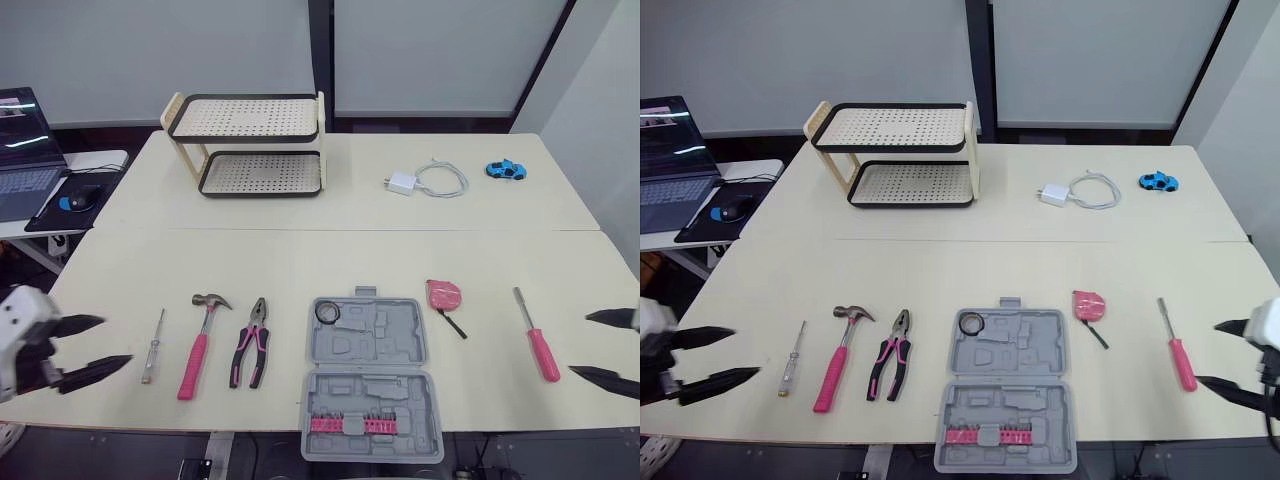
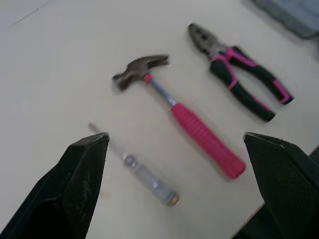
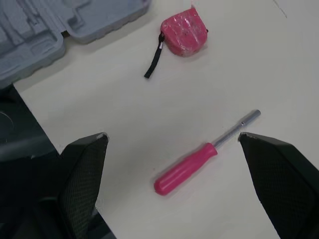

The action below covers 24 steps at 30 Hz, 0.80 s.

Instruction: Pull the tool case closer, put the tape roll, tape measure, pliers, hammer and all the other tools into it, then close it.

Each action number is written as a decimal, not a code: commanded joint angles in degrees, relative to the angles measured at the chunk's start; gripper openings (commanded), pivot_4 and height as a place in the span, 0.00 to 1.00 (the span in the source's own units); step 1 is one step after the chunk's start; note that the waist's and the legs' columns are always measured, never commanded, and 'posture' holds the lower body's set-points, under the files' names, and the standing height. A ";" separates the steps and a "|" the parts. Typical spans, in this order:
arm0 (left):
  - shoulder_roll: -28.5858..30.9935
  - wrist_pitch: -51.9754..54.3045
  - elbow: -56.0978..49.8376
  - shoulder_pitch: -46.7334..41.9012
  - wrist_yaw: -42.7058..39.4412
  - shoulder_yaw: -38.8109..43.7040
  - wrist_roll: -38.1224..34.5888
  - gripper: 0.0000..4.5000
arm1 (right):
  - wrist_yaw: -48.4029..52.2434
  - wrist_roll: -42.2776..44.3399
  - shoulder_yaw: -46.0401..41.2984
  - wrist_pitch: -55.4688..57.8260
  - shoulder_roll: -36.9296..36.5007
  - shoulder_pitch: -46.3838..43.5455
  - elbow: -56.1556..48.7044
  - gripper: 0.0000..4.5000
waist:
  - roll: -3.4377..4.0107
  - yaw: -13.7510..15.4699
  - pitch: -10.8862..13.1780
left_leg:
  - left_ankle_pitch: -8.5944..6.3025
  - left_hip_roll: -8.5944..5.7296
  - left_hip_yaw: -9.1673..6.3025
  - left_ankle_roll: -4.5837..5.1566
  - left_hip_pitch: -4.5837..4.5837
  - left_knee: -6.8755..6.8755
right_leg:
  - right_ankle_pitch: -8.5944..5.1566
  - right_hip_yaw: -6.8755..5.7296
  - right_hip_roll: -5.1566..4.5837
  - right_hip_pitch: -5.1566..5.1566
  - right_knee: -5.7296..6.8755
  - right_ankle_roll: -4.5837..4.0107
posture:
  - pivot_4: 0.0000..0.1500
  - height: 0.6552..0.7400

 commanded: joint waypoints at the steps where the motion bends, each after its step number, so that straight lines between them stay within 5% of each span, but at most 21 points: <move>1: -1.02 1.37 -7.16 -4.05 -0.11 -5.18 -3.50 1.00 | -10.58 1.53 4.81 9.39 4.13 -2.42 -8.68 1.00 | -0.01 -0.02 0.00 | 0.00 0.00 -0.02 0.00 -0.01 0.01 | 0.00 -0.01 0.00 0.00 0.01 0.00 | 1.00 1.00; 7: -3.35 4.38 -15.04 -14.68 -1.55 -18.18 -7.56 1.00 | -30.24 -2.60 20.85 18.80 15.95 -9.80 -14.55 1.00 | 0.00 -0.03 0.00 | 0.01 -0.03 -0.21 -0.01 -0.02 0.02 | 0.00 -0.01 0.02 -0.03 0.04 -0.01 | 1.00 1.00; 13: -6.24 6.06 -18.69 -23.12 -1.88 -27.45 -9.24 1.00 | -43.58 -9.09 34.02 19.28 24.94 -16.45 -8.78 1.00 | 0.04 -0.37 0.01 | 0.01 -0.10 -0.22 -0.01 -0.05 0.01 | 0.01 0.08 0.09 -0.18 0.08 0.00 | 1.00 1.00; 24: -9.38 2.05 -16.78 -26.64 -3.98 -34.05 -7.13 1.00 | -52.48 -15.16 41.18 8.84 33.73 -23.80 9.27 1.00 | 0.09 -0.36 0.02 | 0.01 -0.13 -0.23 -0.01 -0.06 0.00 | 0.01 0.08 0.12 -0.25 0.12 -0.01 | 1.00 1.00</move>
